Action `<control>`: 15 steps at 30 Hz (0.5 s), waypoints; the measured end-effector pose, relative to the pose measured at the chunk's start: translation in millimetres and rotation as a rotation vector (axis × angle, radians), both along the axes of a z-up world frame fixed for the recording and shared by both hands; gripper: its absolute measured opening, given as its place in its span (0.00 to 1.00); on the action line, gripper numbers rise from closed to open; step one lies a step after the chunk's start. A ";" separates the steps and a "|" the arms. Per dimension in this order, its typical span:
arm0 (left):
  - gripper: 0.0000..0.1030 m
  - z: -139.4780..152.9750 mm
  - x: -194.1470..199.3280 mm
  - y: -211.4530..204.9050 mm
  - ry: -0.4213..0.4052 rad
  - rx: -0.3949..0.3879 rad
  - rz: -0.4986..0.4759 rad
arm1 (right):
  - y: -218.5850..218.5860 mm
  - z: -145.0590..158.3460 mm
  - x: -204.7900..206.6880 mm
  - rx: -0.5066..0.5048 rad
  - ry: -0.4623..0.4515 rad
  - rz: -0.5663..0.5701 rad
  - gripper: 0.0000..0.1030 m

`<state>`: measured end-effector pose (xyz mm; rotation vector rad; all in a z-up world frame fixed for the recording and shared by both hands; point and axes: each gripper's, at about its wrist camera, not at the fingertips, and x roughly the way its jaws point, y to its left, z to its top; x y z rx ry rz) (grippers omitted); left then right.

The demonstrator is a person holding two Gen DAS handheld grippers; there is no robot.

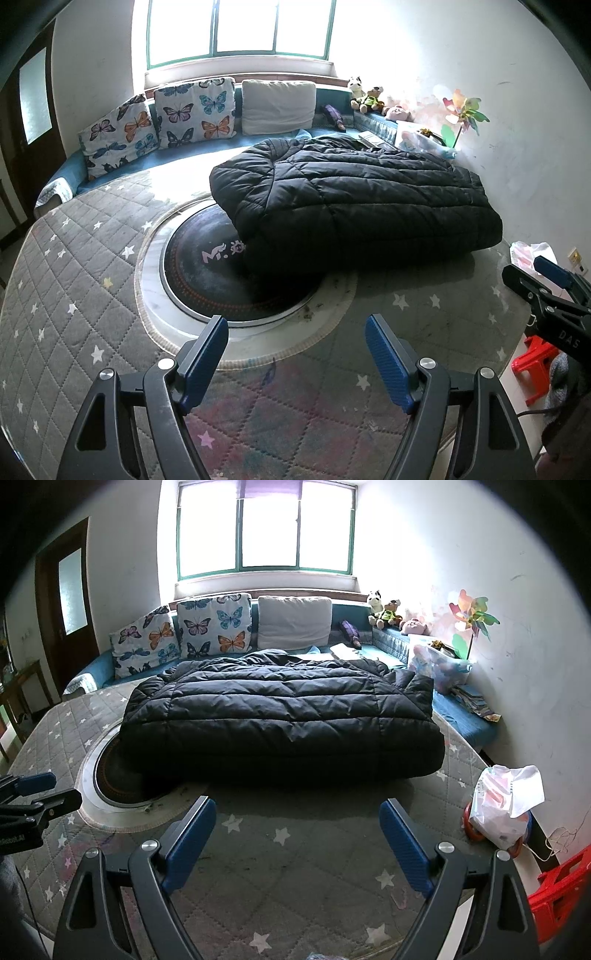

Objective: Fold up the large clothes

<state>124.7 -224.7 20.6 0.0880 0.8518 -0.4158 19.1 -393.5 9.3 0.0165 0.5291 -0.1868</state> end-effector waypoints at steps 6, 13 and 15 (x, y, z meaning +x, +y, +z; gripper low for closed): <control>0.79 0.0 -0.1 -0.2 0.000 0.001 0.001 | 0.4 -0.5 -0.2 0.001 0.000 0.001 0.95; 0.79 -1.8 -0.3 0.4 0.002 -0.003 0.004 | 1.9 -0.8 1.4 -0.002 0.006 0.005 0.95; 0.79 -1.9 -0.2 0.4 0.002 -0.001 0.003 | 2.4 -0.8 0.6 -0.003 0.005 0.006 0.95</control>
